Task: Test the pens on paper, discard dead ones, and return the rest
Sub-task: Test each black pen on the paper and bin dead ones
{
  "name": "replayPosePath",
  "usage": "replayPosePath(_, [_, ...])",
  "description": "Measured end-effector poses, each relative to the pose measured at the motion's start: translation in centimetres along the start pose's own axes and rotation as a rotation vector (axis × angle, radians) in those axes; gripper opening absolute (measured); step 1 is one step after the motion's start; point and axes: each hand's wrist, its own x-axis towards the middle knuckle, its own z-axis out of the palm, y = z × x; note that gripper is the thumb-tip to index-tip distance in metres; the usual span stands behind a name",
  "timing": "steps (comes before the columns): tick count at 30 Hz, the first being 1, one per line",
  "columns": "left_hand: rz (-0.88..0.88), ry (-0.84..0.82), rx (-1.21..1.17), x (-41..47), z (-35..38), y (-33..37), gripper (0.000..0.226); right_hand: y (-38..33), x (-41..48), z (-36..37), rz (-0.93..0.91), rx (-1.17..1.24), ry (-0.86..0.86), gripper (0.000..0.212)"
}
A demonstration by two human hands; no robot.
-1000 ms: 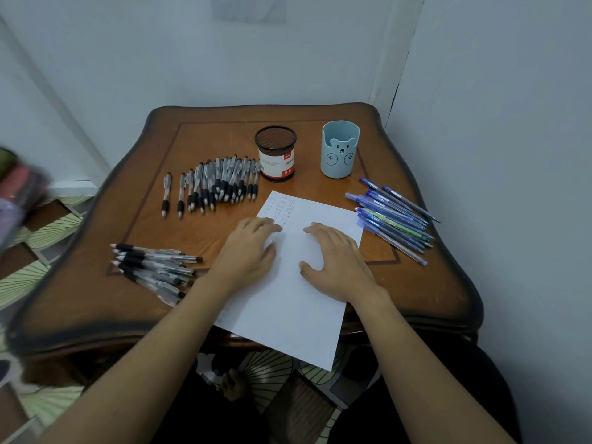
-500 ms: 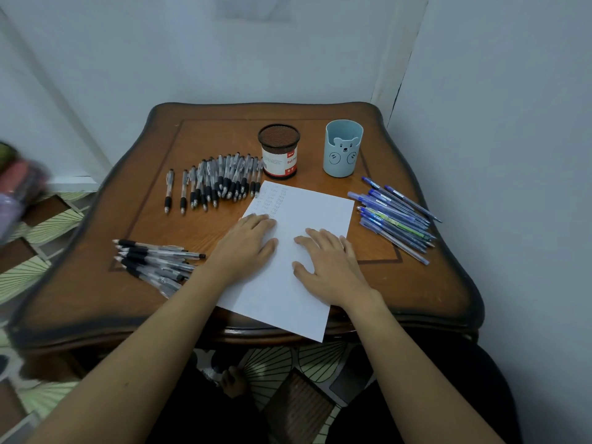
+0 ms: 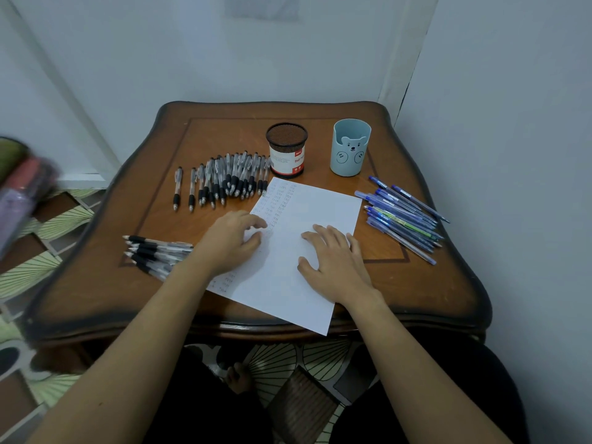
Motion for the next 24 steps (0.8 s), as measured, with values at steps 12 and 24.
replayPosePath(12, [-0.356,0.153,0.184,-5.8,-1.3,-3.4,0.031,-0.1,-0.3,-0.1,-0.002,-0.01,-0.013,0.054])
replayPosePath(24, [-0.21,0.298,0.087,-4.8,-0.6,-3.4,0.022,-0.1,-0.4,-0.3,-0.012,0.013,-0.011,0.054])
